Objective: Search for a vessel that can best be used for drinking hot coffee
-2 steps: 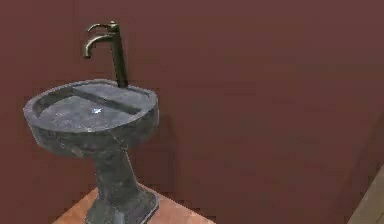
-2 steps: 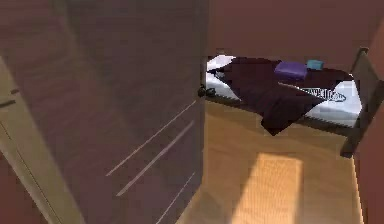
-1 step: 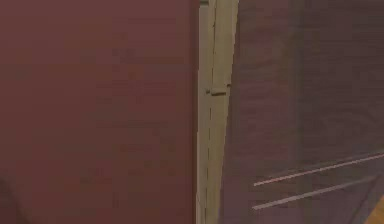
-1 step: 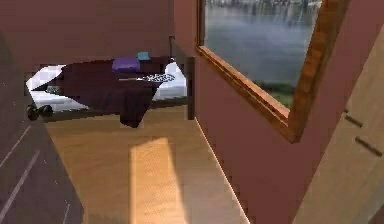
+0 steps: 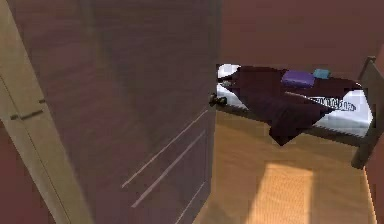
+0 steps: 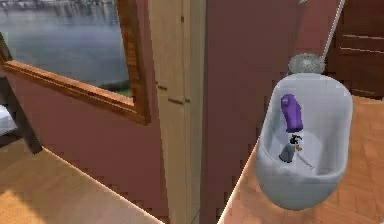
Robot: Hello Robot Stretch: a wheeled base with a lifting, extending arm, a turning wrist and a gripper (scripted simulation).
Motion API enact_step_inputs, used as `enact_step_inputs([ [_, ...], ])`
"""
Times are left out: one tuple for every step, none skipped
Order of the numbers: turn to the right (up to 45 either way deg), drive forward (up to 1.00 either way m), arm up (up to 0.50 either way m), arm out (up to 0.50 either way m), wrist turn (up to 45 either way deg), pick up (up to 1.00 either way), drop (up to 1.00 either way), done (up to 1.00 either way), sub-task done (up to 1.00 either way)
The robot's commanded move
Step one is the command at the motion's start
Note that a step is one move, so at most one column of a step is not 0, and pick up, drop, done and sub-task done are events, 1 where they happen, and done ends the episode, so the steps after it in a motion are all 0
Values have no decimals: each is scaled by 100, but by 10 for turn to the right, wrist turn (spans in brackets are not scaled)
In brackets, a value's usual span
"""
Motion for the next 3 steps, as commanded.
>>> enact_step_inputs([
  [240,0,0,0,0,0,0,0,0],
  [0,100,0,0,0,0,0,0,0],
  [0,35,0,0,0,0,0,0,0],
])
